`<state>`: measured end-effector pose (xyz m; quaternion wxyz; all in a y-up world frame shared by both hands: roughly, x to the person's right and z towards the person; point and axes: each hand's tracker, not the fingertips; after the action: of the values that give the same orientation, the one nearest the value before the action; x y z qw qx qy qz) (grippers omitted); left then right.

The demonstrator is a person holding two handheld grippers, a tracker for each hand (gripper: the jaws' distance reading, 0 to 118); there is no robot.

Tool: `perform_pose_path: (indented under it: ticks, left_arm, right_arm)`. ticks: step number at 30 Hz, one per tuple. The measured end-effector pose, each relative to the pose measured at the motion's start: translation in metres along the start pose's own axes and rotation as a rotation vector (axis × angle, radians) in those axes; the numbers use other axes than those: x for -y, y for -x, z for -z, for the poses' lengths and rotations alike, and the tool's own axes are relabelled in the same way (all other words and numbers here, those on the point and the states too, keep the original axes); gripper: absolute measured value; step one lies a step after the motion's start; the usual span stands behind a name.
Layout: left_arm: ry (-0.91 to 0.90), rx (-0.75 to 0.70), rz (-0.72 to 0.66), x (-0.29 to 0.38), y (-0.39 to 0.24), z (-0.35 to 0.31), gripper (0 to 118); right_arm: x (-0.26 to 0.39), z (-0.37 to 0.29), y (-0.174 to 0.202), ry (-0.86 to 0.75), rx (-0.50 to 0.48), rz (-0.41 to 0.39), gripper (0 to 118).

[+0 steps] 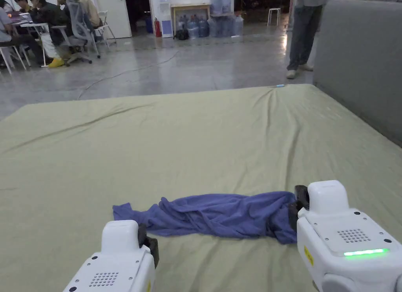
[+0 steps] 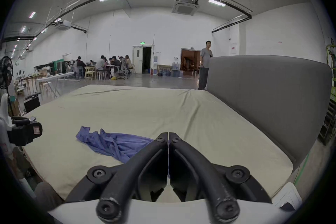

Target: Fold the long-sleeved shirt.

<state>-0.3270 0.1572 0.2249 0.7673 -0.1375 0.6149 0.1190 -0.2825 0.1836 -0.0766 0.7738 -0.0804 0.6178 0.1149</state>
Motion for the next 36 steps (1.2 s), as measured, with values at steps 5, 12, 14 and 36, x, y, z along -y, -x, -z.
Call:
perform_pose_path:
  ticks: [5, 12, 14, 36]
  left_arm:
    - [0.046, 0.121, 0.027, -0.008, -0.016, 0.011, 0]
    - [0.213, 0.171, -0.055, -0.035, -0.016, 0.105, 102]
    - [0.232, 0.146, -0.095, -0.040, -0.010, 0.144, 103]
    - [0.624, 0.124, 0.072, -0.015, 0.008, 0.273, 8]
  right_arm:
    - [-0.004, 0.002, 0.001, 0.010, -0.001, -0.024, 0]
    - [0.004, 0.012, -0.010, 0.031, -0.003, -0.002, 0]
    - [0.008, 0.017, -0.013, 0.042, -0.001, 0.001, 0]
    - [0.045, 0.165, -0.103, 0.501, 0.025, 0.087, 103]
